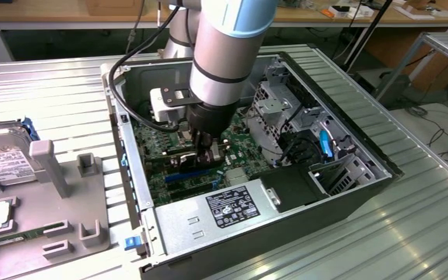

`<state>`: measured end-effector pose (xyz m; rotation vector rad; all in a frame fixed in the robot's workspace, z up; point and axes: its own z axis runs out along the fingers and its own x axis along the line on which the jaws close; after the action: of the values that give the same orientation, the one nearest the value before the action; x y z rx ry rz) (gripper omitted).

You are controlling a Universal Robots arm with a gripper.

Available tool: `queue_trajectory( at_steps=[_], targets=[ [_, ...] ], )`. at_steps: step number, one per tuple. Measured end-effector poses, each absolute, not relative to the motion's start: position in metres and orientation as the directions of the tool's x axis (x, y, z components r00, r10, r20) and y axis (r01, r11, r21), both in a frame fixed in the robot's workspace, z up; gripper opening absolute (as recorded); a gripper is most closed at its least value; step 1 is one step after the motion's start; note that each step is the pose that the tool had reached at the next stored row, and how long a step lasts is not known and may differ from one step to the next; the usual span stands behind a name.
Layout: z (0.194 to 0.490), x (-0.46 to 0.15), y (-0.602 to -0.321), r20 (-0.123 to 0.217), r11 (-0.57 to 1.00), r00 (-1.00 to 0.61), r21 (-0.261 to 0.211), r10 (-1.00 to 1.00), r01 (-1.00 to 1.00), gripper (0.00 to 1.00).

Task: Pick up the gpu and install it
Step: 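Insert the gpu into the slot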

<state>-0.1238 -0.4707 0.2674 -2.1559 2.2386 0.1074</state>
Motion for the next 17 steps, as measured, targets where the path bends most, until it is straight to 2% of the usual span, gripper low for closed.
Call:
queue_trajectory(
  at_steps=[5, 17],
  targets=[
    [0.2664, -0.1229, -0.4707, -0.071, -0.017, 0.015, 0.027, -0.997, -0.999, 0.27],
    [0.2626, -0.1219, -0.4697, -0.072, -0.018, 0.016, 0.025, -0.997, -1.0, 0.27]
  ],
)
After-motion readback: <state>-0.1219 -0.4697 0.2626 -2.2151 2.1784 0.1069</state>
